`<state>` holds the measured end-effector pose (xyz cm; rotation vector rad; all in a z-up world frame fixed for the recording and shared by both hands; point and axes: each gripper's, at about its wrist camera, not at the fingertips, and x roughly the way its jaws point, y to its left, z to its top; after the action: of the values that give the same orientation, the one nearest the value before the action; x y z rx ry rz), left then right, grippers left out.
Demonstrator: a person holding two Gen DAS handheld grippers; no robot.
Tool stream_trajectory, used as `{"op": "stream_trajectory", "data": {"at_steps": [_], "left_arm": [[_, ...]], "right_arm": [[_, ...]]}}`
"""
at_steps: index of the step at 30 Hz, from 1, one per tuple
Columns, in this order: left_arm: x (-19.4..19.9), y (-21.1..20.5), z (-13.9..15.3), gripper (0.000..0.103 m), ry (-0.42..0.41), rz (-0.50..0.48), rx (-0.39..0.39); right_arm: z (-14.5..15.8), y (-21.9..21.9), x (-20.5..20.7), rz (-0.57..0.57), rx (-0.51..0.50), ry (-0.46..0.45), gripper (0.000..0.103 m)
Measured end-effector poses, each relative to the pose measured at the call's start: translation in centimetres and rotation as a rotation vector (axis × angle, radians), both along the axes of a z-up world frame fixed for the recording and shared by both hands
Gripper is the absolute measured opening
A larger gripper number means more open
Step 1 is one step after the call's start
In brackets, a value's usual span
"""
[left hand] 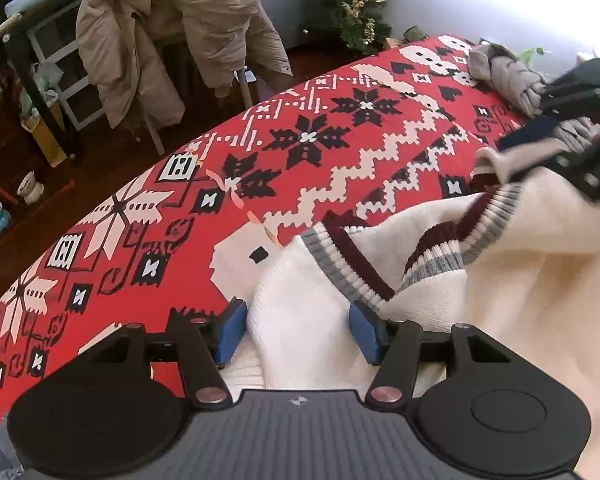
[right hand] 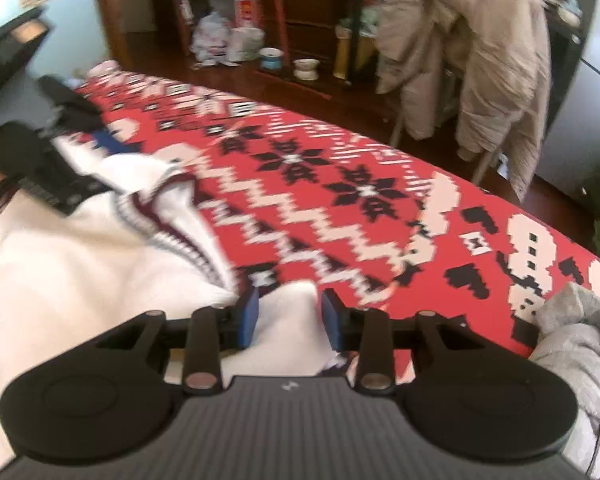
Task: Fold clothes
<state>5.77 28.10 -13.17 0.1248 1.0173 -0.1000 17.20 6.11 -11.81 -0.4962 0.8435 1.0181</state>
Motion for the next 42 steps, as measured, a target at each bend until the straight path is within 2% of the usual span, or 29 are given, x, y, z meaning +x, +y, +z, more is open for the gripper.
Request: {"op": "stream_trajectory", "data": {"at_steps": [1,5,7,10,13,14,16,20,22,24,27,29,31,33,35,37,39,40,42], "left_arm": [[0.1,0.1,0.0,0.059,0.001,-0.001,0.003],[0.6,0.5,-0.2,0.076,0.012,0.022,0.017],[0.7,1.0,-0.2,0.075,0.024,0.044,-0.024],[0.5,1.3,-0.2,0.062,0.020,0.057,-0.060],[-0.2,0.8,0.2,0.023,-0.004,0.039,-0.076],[-0.3,0.5,0.2,0.016,-0.008,0.042,-0.073],[-0.5,-0.2,0.2,0.014,-0.017,0.049,-0.067],[-1.1,-0.5,0.4,0.011,-0.047,0.084,-0.061],[-1.4,-0.5,0.8,0.010,-0.059,0.107,-0.053],[-1.8,-0.2,1.9,0.010,-0.082,0.138,-0.029],[-2.3,0.5,4.4,0.010,-0.140,0.193,0.010],[-2.4,1.5,6.7,0.010,-0.211,0.252,0.040],[-2.2,2.8,9.2,0.010,-0.298,0.314,0.045],[-1.4,3.8,10.9,0.010,-0.362,0.353,0.052],[-0.3,4.5,11.9,0.010,-0.402,0.377,0.062],[1.4,4.6,11.1,0.010,-0.383,0.386,0.087],[3.1,4.7,9.2,0.010,-0.342,0.405,0.101],[3.7,5.1,8.1,0.010,-0.313,0.428,0.076],[5.0,6.0,5.8,0.018,-0.254,0.477,0.025]], "right_arm": [[0.1,-0.1,-0.7,0.018,0.001,-0.002,0.038],[0.1,-0.7,-3.1,0.054,-0.012,0.030,0.038],[0.0,-1.1,-3.5,0.028,-0.009,0.052,0.038],[0.1,-1.8,-3.1,-0.019,0.015,0.062,0.038],[0.3,-2.6,-2.8,-0.065,0.038,0.071,0.040],[0.3,-2.8,-2.7,-0.081,0.046,0.075,0.044],[0.4,-3.3,-2.5,-0.112,0.061,0.081,0.045],[-0.3,-3.0,-1.5,-0.069,0.032,0.171,0.046],[-0.2,-2.7,-1.9,-0.024,0.037,0.189,0.020],[0.6,-2.1,-2.6,0.010,0.028,0.119,0.013],[2.8,-1.6,-2.7,0.029,0.027,-0.017,0.013],[5.0,-1.2,-1.4,-0.007,0.045,-0.106,0.013],[7.4,-0.5,0.0,-0.043,0.050,-0.274,0.013],[9.3,0.2,1.7,-0.075,0.076,-0.358,0.013],[10.0,1.7,3.4,-0.085,0.076,-0.395,0.013],[10.7,3.3,5.2,-0.094,0.074,-0.431,0.013],[9.5,4.9,6.8,-0.102,0.051,-0.400,0.013],[8.9,5.7,7.6,-0.105,0.039,-0.383,0.013],[7.0,6.9,8.9,-0.122,0.013,-0.341,0.016]]}}
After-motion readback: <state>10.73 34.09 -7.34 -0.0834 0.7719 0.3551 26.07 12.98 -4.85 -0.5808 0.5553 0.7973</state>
